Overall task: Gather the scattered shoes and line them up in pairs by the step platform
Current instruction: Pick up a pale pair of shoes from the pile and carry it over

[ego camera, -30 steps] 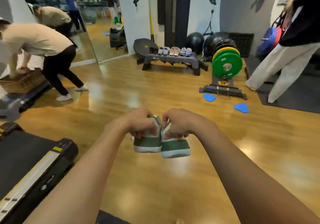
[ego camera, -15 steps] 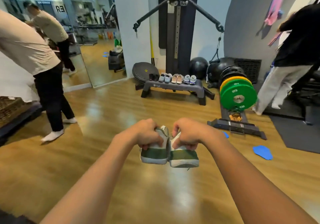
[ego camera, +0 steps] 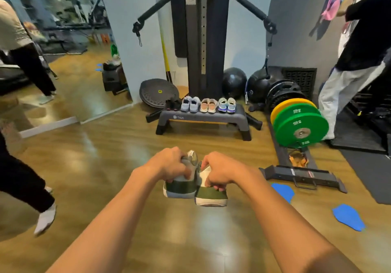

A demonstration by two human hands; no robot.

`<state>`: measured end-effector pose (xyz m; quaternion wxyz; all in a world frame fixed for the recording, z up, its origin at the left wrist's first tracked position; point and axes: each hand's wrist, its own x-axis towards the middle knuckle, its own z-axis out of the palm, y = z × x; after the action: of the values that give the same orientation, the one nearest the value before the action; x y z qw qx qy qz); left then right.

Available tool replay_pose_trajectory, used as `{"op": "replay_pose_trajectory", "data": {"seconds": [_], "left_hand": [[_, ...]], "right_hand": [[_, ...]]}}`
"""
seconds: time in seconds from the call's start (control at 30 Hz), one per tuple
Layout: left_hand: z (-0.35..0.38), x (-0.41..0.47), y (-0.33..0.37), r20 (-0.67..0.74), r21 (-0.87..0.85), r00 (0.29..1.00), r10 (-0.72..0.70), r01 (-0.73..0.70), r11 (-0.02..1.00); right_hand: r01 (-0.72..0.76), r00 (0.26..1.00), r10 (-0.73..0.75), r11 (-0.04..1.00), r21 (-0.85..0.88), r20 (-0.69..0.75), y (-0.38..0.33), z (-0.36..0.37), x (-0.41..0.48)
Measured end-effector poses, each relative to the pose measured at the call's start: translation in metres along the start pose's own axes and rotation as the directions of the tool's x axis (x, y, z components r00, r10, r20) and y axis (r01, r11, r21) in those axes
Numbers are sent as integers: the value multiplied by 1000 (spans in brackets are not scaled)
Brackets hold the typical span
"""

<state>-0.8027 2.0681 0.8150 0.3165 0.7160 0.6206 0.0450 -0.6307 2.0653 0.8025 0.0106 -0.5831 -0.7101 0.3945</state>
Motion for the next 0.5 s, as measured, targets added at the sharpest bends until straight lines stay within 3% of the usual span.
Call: {"op": "replay_pose_trajectory", "data": {"seconds": [0.3,0.5], "left_hand": [[-122,230,-95,25,-91,997,-67,69,994],[-184,389,-172,65,-44,995,-72,75,996]], "right_hand": [[-56,997,58,998,-37,52,-55,-94,279],[-45,997,51,994,-103,52,-80,-134,444]]}}
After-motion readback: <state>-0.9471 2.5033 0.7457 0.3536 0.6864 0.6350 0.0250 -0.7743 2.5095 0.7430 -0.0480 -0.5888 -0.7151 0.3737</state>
